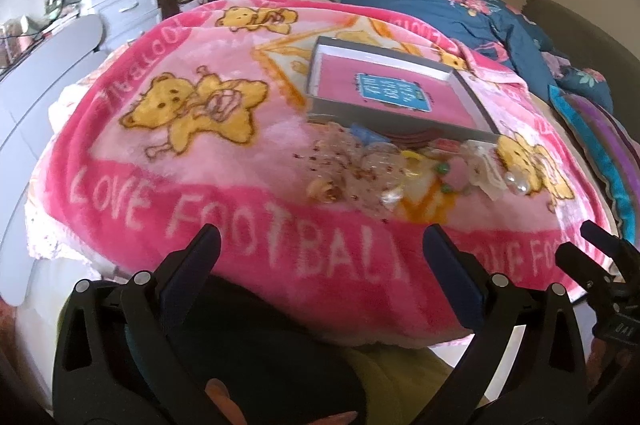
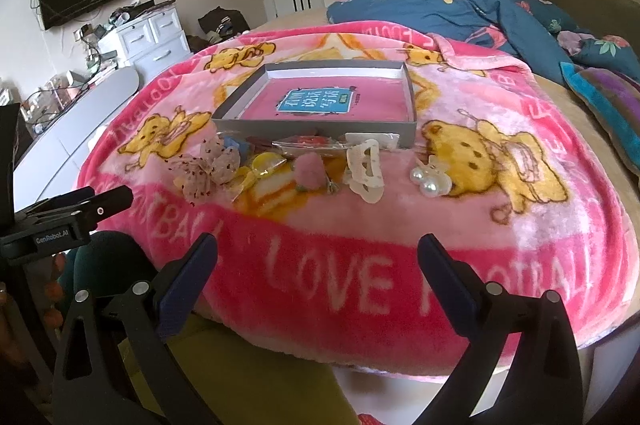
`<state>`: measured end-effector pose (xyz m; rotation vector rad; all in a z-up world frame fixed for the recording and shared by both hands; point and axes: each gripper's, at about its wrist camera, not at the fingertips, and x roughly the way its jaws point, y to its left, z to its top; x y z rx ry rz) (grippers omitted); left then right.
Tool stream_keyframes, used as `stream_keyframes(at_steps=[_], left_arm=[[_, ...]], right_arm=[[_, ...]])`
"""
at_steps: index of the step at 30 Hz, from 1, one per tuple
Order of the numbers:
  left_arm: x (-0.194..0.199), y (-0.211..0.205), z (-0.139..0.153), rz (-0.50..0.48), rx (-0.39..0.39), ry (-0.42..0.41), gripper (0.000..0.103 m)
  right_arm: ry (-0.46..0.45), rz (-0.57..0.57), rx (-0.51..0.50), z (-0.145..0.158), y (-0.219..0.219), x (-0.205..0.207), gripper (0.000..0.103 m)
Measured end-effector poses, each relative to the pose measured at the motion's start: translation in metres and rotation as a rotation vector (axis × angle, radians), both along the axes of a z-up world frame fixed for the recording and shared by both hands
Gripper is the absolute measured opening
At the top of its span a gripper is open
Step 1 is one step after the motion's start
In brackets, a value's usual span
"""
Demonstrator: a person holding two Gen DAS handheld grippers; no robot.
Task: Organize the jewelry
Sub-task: 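Move both tools toward the jewelry in front of the grey box, then grasp the sheer ribbon bow with the left tool while the right tool grasps the cream claw clip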
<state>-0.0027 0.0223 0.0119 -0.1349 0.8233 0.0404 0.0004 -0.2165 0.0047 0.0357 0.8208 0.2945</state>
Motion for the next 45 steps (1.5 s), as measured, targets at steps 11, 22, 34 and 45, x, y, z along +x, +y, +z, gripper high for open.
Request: stream_keyframes(at_steps=[11,22,34,45], left_arm=[[0.013,0.024,-0.013,-0.027,-0.079,0.045,0.095],[0.052,-0.01,-0.025,-0.18,-0.12,0.097,0.073],[0.084,-0.026,-0.061,-0.185,-0.101,0.185,0.018],[0.082,-0.019,-0.039,-0.231,-0.136,0.092,0.0]], right_arm=[[-0.027,0.014,-0.015,-0.003,0.008,0.03,0.099],[0.005,-0.041,0.016,-0.016,-0.009,0.063,0.099],[0.101,-0.048,0.067,-0.046,-0.024,0.107,0.08],[0.179,-0.034,0.098,-0.077,-0.013,0.146,0.04]])
